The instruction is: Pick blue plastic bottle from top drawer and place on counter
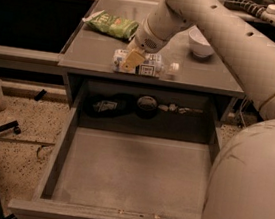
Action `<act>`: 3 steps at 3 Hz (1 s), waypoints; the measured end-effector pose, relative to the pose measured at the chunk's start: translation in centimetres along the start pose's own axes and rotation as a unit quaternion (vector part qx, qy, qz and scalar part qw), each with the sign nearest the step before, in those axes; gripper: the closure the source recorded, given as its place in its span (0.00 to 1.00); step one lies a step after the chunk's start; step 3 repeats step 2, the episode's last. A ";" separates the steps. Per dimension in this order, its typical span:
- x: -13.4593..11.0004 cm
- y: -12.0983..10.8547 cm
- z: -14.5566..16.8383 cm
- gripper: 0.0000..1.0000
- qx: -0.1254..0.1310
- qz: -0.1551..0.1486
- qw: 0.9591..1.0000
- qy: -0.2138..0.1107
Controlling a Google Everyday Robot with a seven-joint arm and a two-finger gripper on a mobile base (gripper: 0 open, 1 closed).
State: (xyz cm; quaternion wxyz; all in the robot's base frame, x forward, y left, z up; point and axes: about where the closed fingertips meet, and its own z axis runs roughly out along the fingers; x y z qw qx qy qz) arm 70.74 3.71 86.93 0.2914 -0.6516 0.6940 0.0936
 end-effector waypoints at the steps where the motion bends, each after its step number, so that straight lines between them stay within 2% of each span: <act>1: 0.0 0.0 0.0 0.00 0.000 0.000 1.000 0.000; 3: 0.0 0.0 0.0 0.00 0.000 0.000 1.000 0.000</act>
Offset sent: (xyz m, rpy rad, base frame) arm 0.0000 0.0000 0.0000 0.0000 0.0000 0.0000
